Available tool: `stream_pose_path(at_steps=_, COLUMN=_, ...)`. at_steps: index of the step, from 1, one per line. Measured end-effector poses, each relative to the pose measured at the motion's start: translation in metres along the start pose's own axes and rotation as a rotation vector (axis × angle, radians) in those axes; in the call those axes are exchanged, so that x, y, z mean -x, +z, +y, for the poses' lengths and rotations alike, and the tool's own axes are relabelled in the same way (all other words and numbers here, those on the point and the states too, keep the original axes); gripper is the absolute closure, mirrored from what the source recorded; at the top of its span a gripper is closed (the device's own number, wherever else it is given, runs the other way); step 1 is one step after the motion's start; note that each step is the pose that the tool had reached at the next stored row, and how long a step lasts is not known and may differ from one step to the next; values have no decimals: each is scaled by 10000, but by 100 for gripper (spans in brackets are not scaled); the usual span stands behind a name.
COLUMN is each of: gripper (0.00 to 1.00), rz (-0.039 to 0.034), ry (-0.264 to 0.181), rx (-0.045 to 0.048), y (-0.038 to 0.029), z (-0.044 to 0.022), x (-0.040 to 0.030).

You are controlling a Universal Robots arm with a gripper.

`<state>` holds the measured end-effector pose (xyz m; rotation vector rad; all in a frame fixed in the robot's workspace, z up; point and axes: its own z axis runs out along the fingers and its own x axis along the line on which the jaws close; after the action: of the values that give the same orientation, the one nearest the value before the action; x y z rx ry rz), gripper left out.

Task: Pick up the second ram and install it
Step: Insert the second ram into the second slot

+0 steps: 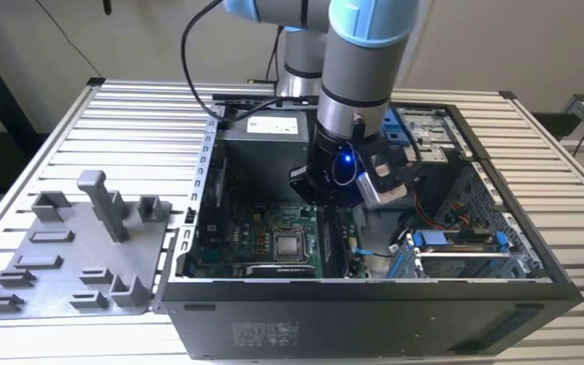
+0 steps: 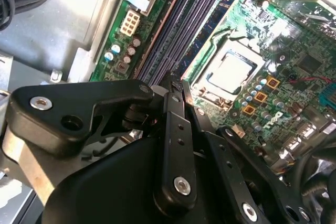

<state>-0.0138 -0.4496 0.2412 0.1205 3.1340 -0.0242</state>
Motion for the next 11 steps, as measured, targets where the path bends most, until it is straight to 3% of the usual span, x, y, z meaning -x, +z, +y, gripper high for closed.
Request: stream_pose_path(at_steps=11, gripper=87, rz=0, ry=2, rx=3, y=52, z=-115, x=8)
